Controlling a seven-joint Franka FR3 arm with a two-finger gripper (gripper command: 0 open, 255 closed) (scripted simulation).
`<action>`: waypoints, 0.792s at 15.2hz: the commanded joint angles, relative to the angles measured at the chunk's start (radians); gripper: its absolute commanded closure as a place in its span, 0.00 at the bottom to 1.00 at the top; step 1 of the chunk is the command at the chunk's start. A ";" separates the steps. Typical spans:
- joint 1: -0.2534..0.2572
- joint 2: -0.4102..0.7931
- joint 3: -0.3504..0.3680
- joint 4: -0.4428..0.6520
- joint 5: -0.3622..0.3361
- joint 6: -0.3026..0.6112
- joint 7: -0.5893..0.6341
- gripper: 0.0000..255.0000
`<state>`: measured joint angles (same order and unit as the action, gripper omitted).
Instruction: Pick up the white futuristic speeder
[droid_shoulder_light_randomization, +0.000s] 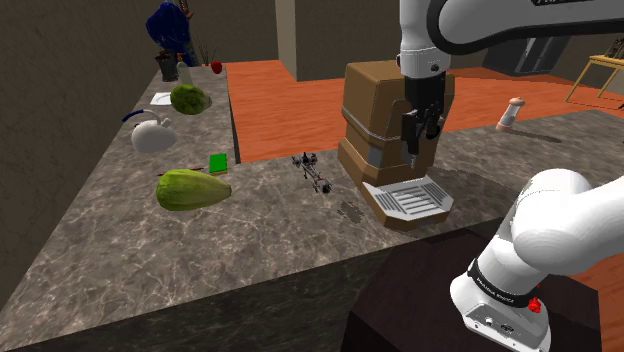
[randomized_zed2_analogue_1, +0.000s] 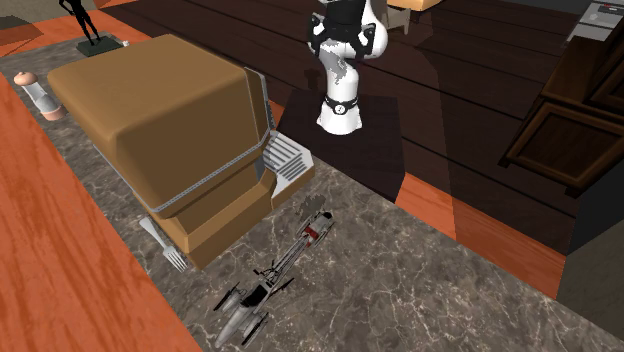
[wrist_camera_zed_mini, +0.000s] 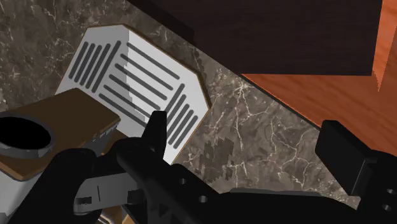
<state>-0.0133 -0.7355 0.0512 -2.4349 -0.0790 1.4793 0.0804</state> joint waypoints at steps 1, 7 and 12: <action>0.000 0.000 0.000 0.000 0.000 0.000 0.000 0.00; -0.015 0.158 -0.010 -0.033 -0.018 0.233 0.015 0.00; -0.028 0.319 -0.017 -0.018 -0.036 0.414 0.030 0.00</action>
<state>-0.0376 -0.4527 0.0375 -2.4579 -0.1098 1.8528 0.1088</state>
